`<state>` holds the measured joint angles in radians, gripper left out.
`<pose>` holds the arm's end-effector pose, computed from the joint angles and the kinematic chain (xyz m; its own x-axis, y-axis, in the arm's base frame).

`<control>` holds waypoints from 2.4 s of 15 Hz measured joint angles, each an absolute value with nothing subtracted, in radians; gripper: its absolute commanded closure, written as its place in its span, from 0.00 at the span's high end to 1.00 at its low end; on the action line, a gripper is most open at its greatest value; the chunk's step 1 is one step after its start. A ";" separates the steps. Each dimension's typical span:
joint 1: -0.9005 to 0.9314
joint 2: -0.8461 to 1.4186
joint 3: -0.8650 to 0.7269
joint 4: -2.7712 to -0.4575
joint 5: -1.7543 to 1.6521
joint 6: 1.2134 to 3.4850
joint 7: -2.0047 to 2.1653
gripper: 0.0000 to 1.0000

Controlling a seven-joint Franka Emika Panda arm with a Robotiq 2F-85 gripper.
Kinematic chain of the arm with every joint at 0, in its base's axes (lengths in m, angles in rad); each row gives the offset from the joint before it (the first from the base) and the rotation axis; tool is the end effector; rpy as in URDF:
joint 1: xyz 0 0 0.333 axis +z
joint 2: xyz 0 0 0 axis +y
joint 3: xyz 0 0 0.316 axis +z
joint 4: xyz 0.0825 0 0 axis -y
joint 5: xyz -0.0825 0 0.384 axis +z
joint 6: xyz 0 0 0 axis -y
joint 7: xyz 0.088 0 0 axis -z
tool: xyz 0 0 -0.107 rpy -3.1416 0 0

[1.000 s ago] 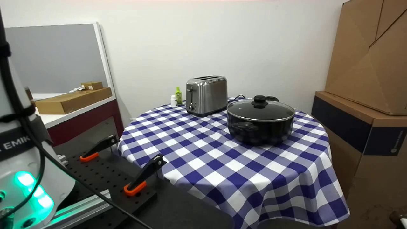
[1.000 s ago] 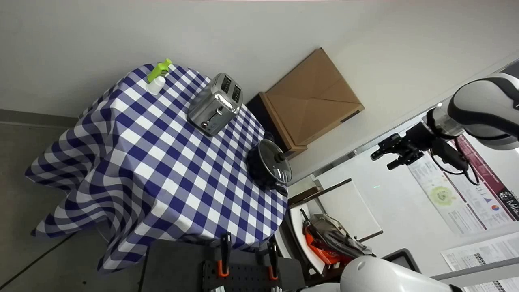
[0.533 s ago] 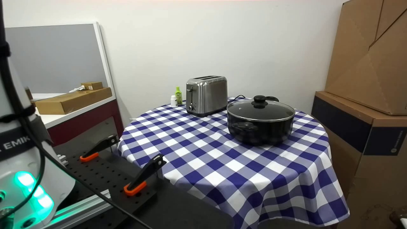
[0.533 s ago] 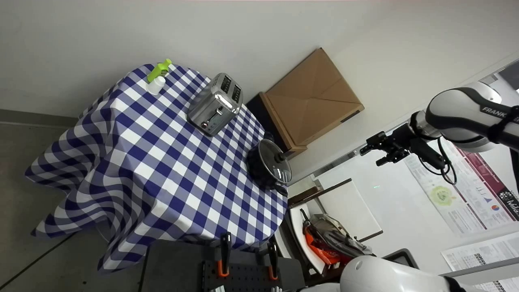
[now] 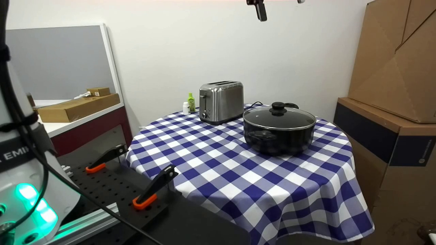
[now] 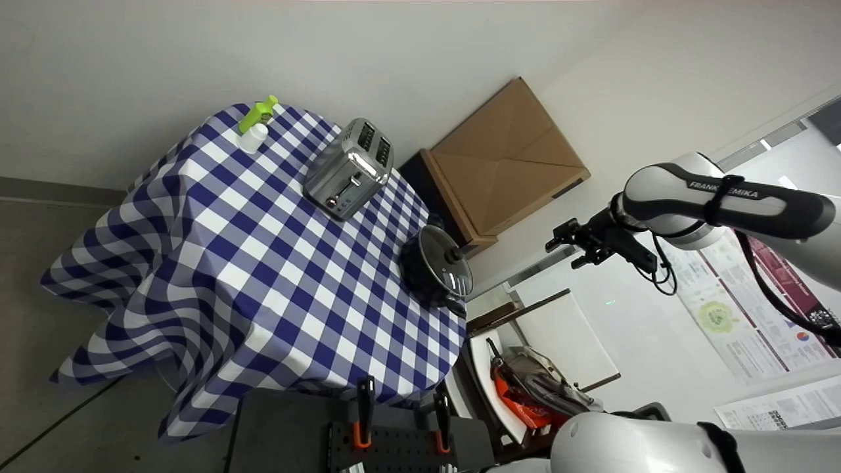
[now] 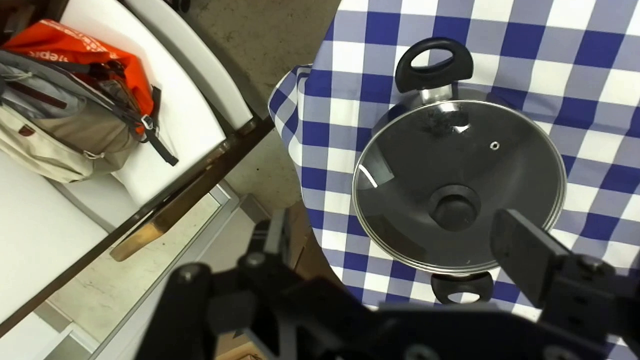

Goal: Remove the glass lid from the black pot.

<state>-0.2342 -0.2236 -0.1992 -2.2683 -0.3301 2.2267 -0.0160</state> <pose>0.4454 -0.2211 0.4671 0.9649 -0.2140 0.1521 -0.2469 -0.9366 0.2485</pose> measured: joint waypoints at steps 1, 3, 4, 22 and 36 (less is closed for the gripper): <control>-0.234 -0.188 -0.200 -2.252 -0.328 2.244 -0.015 1.00; -0.232 -0.120 -0.200 -2.211 -0.323 2.270 -0.015 1.00; -0.230 -0.087 -0.199 -2.188 -0.319 2.278 -0.015 1.00; -0.187 0.376 -0.157 -1.889 -0.251 2.284 -0.020 1.00; -0.181 0.519 -0.125 -1.786 -0.223 2.278 -0.041 1.00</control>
<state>-0.1812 0.5192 -0.1252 -1.7865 -0.2230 2.2785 -0.0414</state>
